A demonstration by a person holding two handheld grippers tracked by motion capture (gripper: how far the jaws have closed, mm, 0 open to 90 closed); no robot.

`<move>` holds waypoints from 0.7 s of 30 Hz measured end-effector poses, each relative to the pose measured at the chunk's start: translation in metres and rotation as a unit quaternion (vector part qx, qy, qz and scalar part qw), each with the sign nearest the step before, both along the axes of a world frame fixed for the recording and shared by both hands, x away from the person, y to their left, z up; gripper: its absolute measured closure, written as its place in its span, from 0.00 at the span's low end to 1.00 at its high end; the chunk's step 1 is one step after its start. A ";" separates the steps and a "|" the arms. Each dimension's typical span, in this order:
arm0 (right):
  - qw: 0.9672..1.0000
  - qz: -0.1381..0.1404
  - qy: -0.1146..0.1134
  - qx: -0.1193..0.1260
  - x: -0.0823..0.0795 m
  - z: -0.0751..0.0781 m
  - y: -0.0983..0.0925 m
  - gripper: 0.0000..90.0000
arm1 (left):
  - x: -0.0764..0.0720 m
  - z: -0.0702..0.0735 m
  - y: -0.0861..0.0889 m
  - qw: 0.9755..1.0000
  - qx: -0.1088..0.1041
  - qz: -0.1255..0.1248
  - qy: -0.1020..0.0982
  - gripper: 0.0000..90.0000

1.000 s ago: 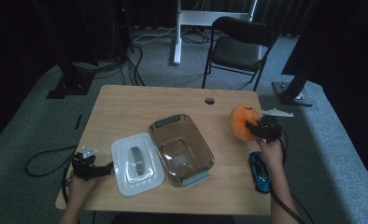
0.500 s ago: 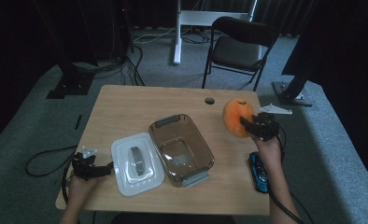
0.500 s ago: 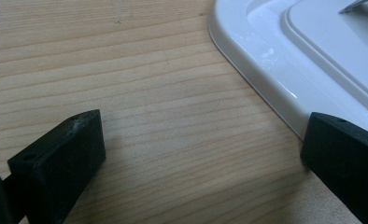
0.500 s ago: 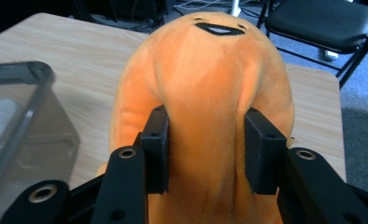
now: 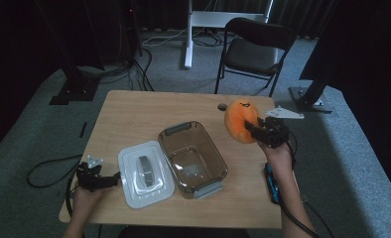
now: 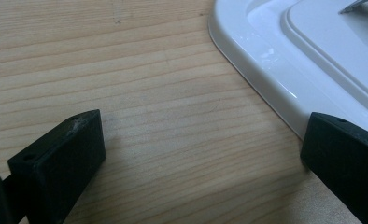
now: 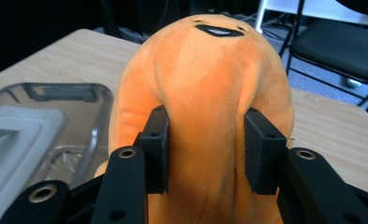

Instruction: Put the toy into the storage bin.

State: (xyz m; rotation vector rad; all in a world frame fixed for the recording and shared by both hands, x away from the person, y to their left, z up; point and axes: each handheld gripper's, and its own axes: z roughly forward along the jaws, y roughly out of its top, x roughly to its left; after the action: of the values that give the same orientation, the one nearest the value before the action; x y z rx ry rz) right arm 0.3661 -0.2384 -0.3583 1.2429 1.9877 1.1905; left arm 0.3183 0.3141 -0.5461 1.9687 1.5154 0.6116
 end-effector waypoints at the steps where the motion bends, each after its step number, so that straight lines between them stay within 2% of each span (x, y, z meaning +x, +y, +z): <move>1: 1.000 0.004 -0.002 -0.002 -0.001 0.002 0.002 0.64 | 0.000 0.000 0.000 1.000 0.000 0.000 0.000 0.00; 13: 0.999 0.047 -0.024 0.002 -0.012 0.018 0.031 0.64 | 0.000 0.000 0.000 1.000 0.000 0.000 0.001 0.00; 21: 0.997 0.074 -0.027 0.005 -0.015 0.023 0.050 0.64 | 0.000 0.000 0.000 1.000 0.000 0.000 0.001 0.00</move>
State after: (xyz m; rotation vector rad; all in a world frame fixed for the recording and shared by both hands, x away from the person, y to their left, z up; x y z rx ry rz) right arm 0.3509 -0.1886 -0.3355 1.0716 2.0666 1.2925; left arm 0.3183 0.3142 -0.5460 1.9700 1.5155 0.6107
